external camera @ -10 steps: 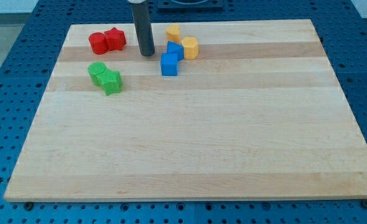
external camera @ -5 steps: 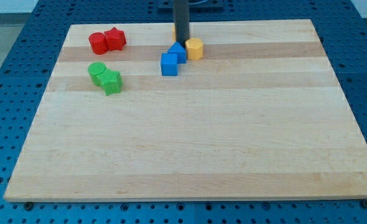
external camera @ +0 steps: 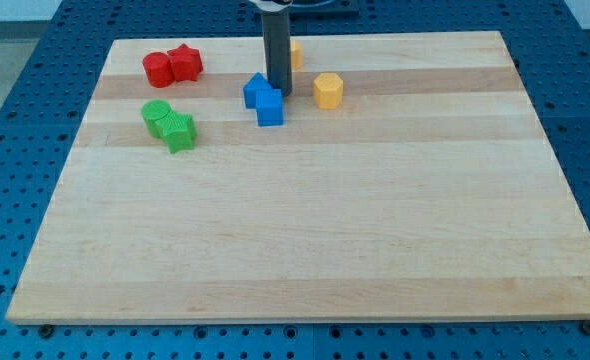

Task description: Move yellow heart into the yellow hexagon

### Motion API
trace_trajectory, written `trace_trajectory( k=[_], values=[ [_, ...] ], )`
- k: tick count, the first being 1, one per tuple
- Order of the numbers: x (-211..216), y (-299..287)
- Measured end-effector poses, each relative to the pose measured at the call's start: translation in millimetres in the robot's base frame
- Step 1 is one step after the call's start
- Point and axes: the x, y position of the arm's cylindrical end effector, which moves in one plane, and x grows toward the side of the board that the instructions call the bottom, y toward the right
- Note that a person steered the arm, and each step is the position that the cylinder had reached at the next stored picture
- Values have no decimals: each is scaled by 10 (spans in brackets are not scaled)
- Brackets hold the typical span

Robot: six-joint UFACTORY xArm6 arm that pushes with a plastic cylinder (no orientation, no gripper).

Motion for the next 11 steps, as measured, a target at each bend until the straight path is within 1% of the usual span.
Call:
trace_trajectory(
  k=[2, 3, 5, 6, 7, 8, 9, 10, 11],
  values=[
    [39, -10],
    [-355, -130],
    [-571, -279],
    [-887, -287],
    [-1080, -142],
    [-1075, 127],
    [-903, 245],
    [-554, 648],
    [-410, 844]
  ],
)
